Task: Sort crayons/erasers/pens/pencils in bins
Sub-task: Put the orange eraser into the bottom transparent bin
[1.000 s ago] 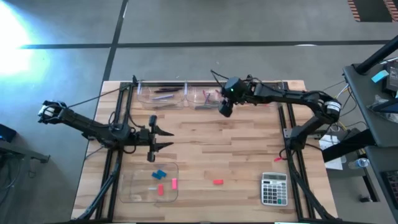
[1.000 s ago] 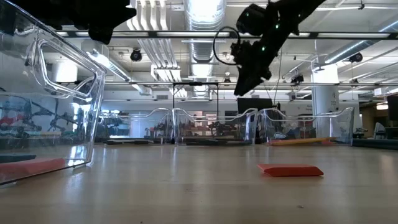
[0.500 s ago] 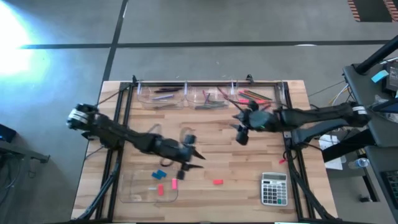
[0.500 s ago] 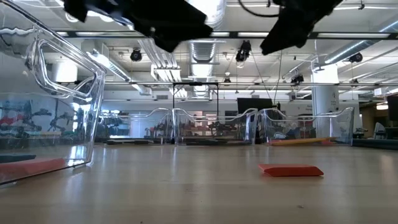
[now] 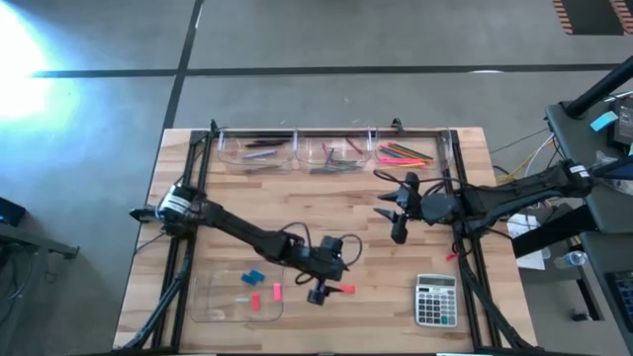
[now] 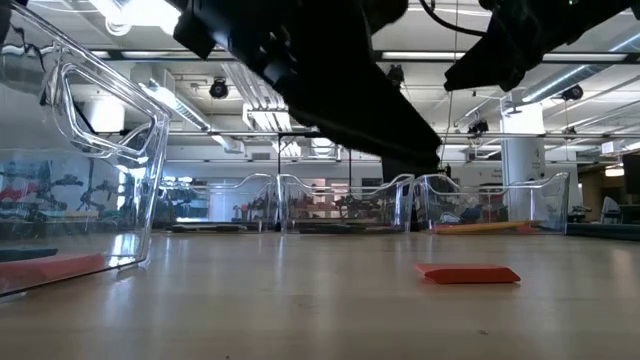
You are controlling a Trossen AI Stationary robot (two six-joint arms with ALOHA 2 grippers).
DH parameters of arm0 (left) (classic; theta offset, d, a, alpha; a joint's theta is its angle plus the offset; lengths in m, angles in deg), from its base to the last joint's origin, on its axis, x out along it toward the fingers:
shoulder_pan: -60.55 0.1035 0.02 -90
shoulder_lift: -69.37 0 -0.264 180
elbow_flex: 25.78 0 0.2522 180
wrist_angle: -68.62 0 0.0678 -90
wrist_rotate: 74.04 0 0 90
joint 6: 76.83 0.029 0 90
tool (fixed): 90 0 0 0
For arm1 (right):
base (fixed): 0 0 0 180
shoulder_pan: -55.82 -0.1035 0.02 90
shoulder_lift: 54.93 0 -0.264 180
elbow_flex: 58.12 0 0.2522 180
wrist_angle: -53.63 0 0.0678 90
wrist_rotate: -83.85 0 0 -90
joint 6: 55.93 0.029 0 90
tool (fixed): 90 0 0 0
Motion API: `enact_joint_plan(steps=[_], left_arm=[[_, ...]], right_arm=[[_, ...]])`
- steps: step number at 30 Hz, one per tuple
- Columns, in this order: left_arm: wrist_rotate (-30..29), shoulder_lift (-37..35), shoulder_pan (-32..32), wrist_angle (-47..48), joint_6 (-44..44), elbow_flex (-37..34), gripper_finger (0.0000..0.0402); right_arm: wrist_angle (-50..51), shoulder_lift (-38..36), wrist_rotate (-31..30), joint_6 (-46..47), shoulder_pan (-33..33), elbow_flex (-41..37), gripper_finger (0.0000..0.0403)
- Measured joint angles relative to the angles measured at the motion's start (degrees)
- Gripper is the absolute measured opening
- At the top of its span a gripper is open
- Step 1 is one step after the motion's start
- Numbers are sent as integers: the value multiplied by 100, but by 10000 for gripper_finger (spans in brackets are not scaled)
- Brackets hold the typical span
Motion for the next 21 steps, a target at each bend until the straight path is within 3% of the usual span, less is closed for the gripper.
enact_joint_plan(steps=[6,21], left_arm=[[0,441,-118,-148,-268,119,276],[-92,1109,-226,-451,-744,323,276]], right_arm=[[-4,32,-468,35,-98,-60,162],[-166,164,-544,65,-108,-66,156]])
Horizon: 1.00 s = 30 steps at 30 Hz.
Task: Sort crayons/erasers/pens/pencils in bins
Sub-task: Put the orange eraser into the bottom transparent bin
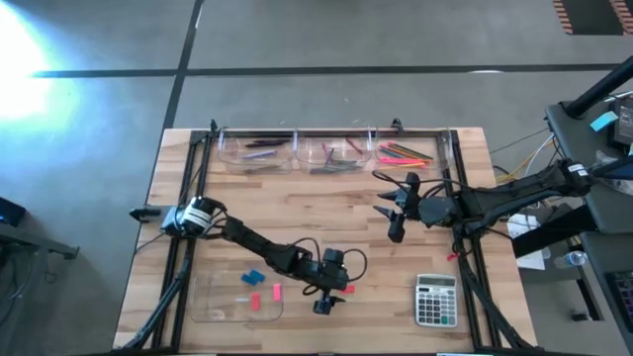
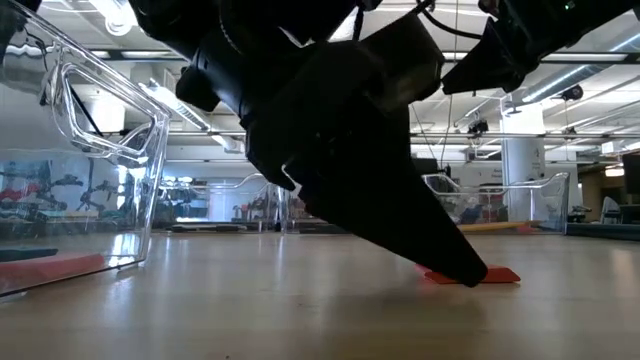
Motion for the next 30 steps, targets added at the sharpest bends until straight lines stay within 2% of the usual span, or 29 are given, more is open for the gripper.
enact_joint_plan(steps=[5,8,23,30], left_arm=[[-266,160,-23,-12,-1,113,271],[-423,204,-25,151,1,152,246],[-521,167,-10,438,26,65,20],[-495,-60,-8,521,218,41,5]], right_arm=[[9,80,0,13,0,-1,149],[11,119,2,13,0,-1,145],[-2,143,0,31,0,-1,127],[-1,143,1,31,0,-1,127]])
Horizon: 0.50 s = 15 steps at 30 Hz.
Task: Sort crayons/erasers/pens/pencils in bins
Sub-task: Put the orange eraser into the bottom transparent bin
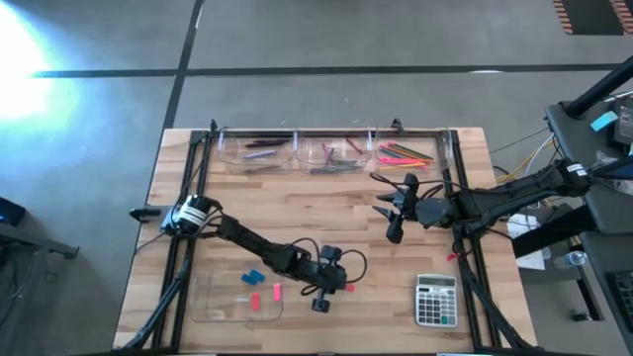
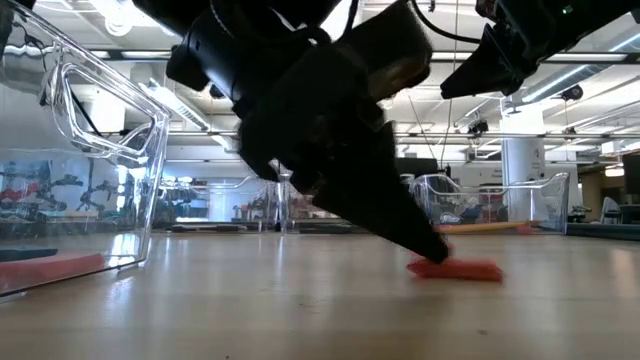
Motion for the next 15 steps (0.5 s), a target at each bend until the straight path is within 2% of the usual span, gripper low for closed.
enact_joint_plan(steps=[8,15], left_arm=[[-100,-287,4,480,224,-1,6],[-107,-298,4,484,338,23,3]], right_arm=[[29,0,3,0,0,0,127],[29,0,3,2,0,0,127]])
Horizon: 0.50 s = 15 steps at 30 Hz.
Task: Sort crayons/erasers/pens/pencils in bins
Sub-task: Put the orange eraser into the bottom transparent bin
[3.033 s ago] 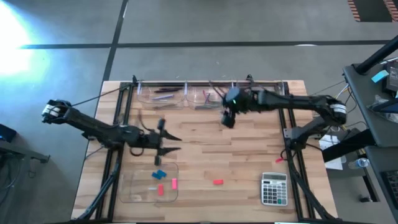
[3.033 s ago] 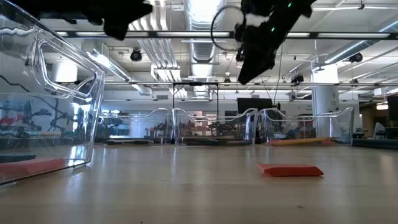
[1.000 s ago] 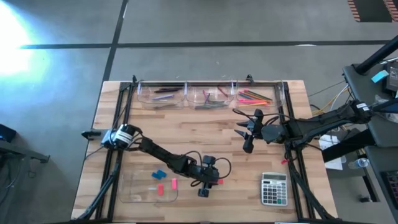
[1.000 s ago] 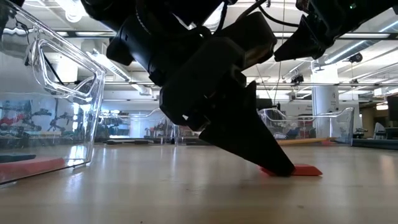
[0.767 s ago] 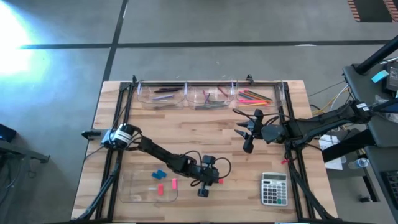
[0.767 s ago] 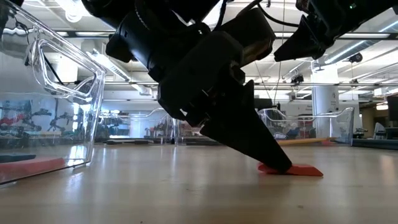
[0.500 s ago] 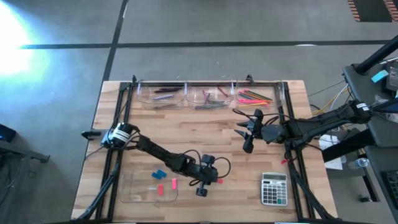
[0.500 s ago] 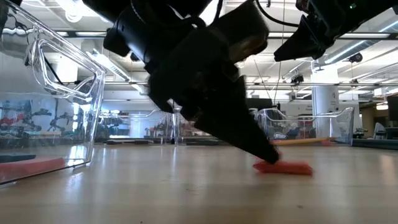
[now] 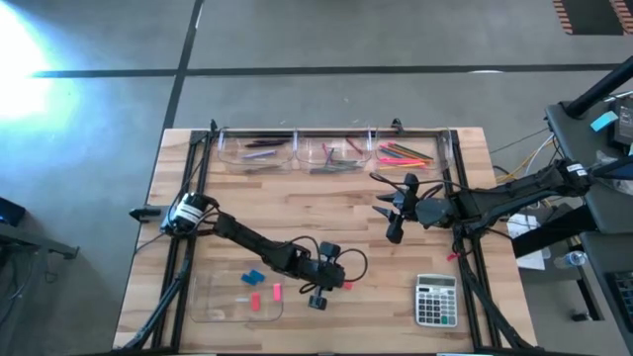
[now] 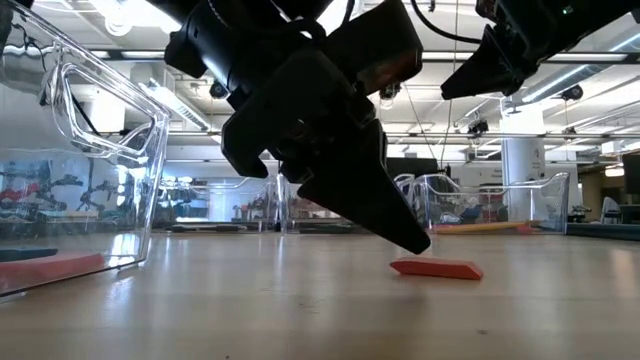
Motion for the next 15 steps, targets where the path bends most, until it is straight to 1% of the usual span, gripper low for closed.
enact_joint_plan(steps=[3,5,7,10,15], left_arm=[[-77,-6,0,-7,36,18,1],[-101,-6,0,-14,-267,77,3],[-98,-16,21,50,-637,140,13],[-101,-24,75,334,-1000,172,39],[-41,-36,187,1013,-1332,234,99]], right_arm=[[0,0,0,7,0,0,128],[2,0,2,41,0,0,127],[6,0,2,52,0,0,128],[7,0,9,52,-2,0,127],[9,-2,15,48,-80,0,128]])
